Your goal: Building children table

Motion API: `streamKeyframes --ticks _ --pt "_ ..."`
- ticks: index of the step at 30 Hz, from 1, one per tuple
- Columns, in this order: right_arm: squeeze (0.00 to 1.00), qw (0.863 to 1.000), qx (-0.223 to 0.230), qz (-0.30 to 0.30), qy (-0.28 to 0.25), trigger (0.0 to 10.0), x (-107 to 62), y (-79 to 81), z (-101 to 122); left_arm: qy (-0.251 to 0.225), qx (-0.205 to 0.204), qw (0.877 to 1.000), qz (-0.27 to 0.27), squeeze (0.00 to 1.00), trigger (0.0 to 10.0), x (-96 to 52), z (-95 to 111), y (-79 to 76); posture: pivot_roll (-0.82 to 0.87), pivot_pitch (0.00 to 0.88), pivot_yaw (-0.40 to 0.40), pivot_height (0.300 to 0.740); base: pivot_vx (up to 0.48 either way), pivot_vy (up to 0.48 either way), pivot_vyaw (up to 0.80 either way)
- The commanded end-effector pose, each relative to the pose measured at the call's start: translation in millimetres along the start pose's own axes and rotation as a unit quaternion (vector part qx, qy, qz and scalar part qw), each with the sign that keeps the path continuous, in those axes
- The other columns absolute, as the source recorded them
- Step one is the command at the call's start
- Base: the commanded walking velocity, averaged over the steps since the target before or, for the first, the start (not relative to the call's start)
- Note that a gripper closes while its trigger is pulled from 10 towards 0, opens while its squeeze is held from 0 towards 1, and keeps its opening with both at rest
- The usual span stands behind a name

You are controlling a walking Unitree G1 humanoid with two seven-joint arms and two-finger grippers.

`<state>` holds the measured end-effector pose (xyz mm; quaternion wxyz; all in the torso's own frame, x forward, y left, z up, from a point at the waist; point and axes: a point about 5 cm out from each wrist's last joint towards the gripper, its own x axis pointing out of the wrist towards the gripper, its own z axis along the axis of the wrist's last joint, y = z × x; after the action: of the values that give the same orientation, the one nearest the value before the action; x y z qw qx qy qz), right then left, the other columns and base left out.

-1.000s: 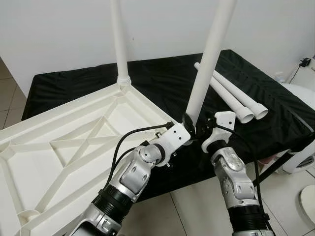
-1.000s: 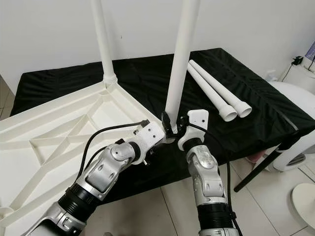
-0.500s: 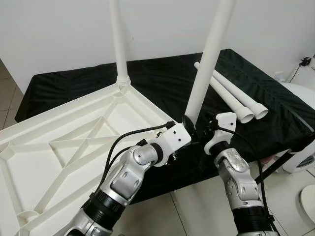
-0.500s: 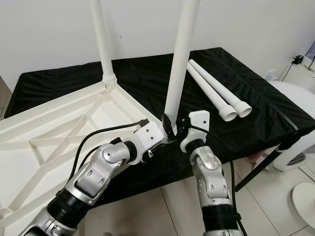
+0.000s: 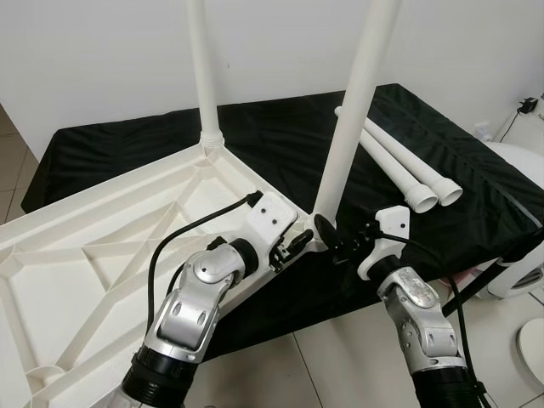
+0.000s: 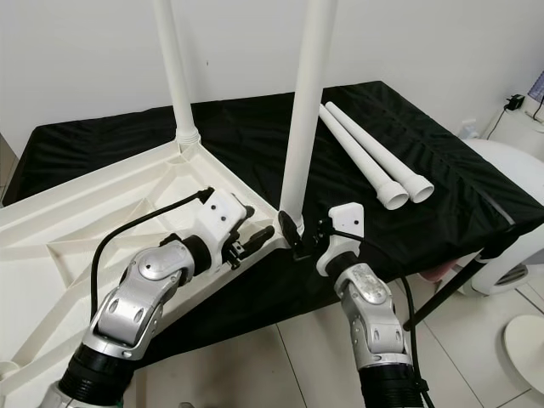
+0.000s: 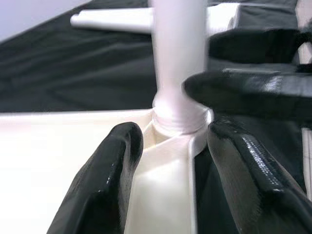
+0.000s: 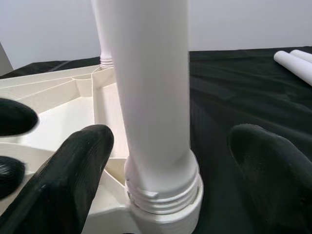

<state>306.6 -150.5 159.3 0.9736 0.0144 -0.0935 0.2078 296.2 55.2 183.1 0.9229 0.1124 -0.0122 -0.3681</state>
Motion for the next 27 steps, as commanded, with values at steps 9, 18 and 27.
streamKeyframes --ticks 9,18,27 --pt "0.00 1.000 0.014 0.014 -0.006 10.0 0.5 13.9 -6 -0.045 -0.054 0.966 0.249 0.00 10.0 -17.4 -1 44.1 -0.08 0.071 0.000 0.740 0.000 0.000 0.00" --pt "0.00 0.999 0.026 -0.017 -0.020 10.0 -4.1 18.8 -9 -0.052 -0.088 0.939 0.327 0.00 10.0 -31.3 -16 60.7 -0.08 0.062 0.014 0.740 0.000 0.000 0.00" --pt "0.00 0.999 0.029 -0.026 -0.023 10.0 -1.1 21.2 -12 -0.058 -0.115 0.904 0.408 0.00 10.0 -55.5 -29 82.0 -0.05 0.064 0.016 0.740 0.000 0.000 0.00"
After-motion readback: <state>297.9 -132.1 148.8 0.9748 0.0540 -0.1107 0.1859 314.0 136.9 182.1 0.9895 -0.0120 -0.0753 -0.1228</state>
